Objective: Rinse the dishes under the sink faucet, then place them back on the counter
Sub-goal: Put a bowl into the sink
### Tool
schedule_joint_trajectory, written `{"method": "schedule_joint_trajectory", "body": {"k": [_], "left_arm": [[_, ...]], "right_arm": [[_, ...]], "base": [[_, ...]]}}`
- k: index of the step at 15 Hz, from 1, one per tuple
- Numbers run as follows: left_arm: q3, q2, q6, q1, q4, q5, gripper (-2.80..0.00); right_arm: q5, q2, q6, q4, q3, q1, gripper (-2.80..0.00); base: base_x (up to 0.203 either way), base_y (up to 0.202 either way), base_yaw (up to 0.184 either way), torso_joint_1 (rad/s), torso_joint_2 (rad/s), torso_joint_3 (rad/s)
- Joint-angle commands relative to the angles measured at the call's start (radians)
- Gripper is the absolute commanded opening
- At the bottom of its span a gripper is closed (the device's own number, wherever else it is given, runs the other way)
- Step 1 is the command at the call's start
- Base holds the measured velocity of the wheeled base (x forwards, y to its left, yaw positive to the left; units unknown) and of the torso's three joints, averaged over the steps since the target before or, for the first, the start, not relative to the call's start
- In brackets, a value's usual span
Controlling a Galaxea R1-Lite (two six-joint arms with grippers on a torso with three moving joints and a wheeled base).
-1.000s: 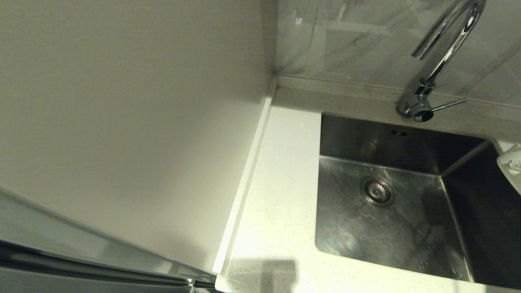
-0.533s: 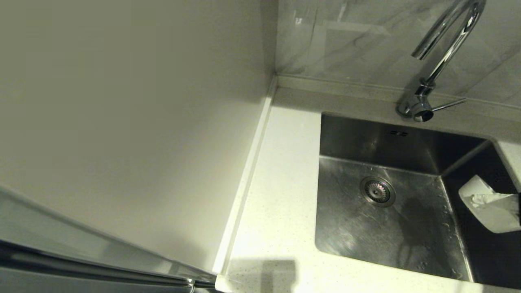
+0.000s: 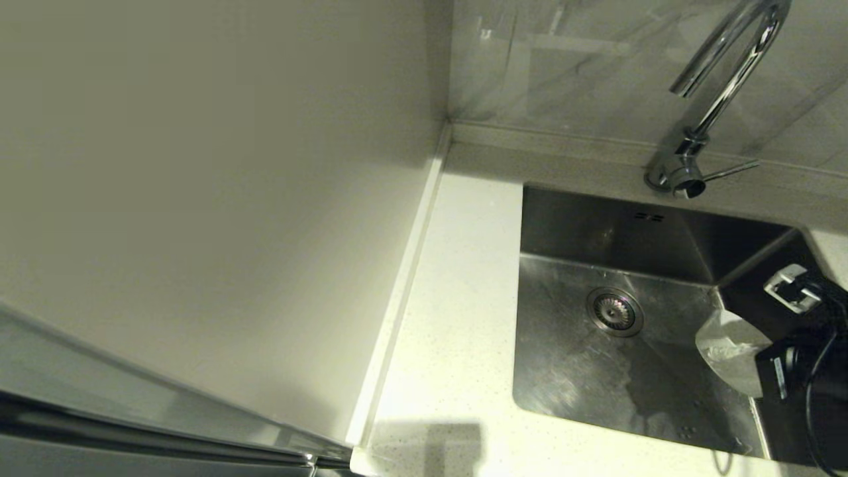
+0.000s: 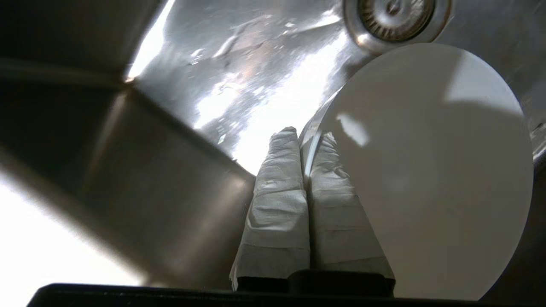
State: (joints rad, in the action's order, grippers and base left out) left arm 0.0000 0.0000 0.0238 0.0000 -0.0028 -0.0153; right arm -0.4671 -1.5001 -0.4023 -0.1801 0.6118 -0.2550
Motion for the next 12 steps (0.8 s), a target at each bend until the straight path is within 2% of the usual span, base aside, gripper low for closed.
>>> {"method": "schedule_joint_trajectory", "body": {"k": [1,3,7,10,12], "left_arm": [[0.000,-0.003,0.001,0.000,0.000,0.000,-2.80],[0.000,-0.003,0.001,0.000,0.000,0.000,-2.80],[0.000,-0.003,0.001,0.000,0.000,0.000,-2.80],[0.000,-0.003,0.001,0.000,0.000,0.000,-2.80],[0.000,-0.003,0.001,0.000,0.000,0.000,-2.80]], "right_arm": [[0.062,-0.059,-0.003,-0.232,-0.108,0.067,-2.80],[0.164,-0.070,-0.001,-0.309,-0.153,0.135,-2.80],[0.307,-0.111,0.100,-0.390,-0.160,0.241,-2.80],[0.391,-0.214,0.113,-0.560,-0.180,0.274,-2.80],[0.460,-0.299,0.163,-0.710,-0.195,0.311,-2.80]], "base": [[0.000,0.000,0.000,0.000,0.00,0.000],[0.000,0.000,0.000,0.000,0.00,0.000],[0.000,0.000,0.000,0.000,0.00,0.000],[0.000,0.000,0.000,0.000,0.00,0.000],[0.000,0.000,0.000,0.000,0.00,0.000]]}}
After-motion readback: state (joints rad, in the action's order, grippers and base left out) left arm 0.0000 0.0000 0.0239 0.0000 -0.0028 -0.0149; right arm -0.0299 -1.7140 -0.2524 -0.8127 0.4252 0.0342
